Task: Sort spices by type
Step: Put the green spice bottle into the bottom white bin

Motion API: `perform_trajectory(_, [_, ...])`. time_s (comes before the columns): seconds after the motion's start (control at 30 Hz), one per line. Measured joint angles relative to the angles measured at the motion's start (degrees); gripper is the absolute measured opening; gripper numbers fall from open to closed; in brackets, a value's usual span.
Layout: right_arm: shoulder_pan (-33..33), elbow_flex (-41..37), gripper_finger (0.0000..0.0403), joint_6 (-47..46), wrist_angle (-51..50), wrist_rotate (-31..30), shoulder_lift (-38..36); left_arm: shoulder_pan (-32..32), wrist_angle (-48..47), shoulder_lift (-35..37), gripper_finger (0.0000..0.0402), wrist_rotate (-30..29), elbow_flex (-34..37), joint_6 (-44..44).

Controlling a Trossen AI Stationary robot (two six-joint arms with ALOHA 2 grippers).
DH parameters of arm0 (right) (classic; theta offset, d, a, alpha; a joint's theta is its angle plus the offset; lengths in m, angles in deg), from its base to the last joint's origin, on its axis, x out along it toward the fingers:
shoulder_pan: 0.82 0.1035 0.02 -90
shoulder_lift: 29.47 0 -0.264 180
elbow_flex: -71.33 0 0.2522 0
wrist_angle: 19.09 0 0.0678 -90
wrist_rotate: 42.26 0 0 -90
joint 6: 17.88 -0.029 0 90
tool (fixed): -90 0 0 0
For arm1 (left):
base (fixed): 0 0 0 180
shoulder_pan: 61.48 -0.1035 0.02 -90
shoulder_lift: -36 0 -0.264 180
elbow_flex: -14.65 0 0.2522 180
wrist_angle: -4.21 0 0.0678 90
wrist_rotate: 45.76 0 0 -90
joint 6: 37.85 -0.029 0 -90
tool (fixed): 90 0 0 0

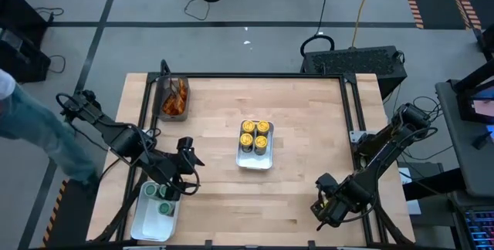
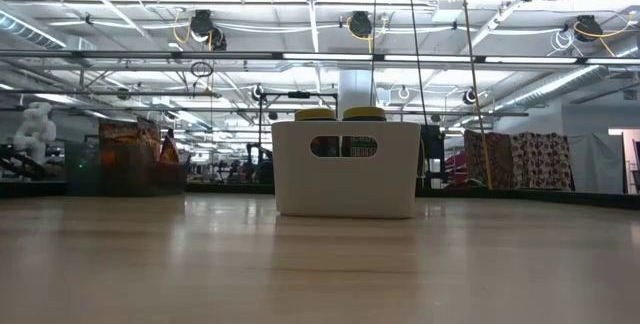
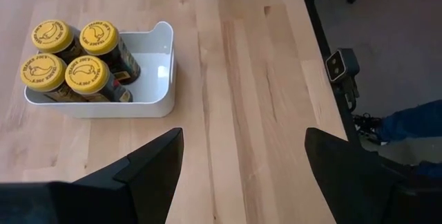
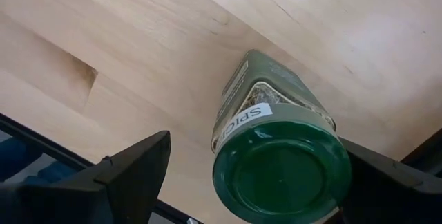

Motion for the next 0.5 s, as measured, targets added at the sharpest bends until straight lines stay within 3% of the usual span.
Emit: perform_trajectory(0.5, [-0.3,0.0,0.0345,-1.8,1.4,0.0,0.0,2.0,-0.2,0.0,0.0306,-0.9,0.0,0.0])
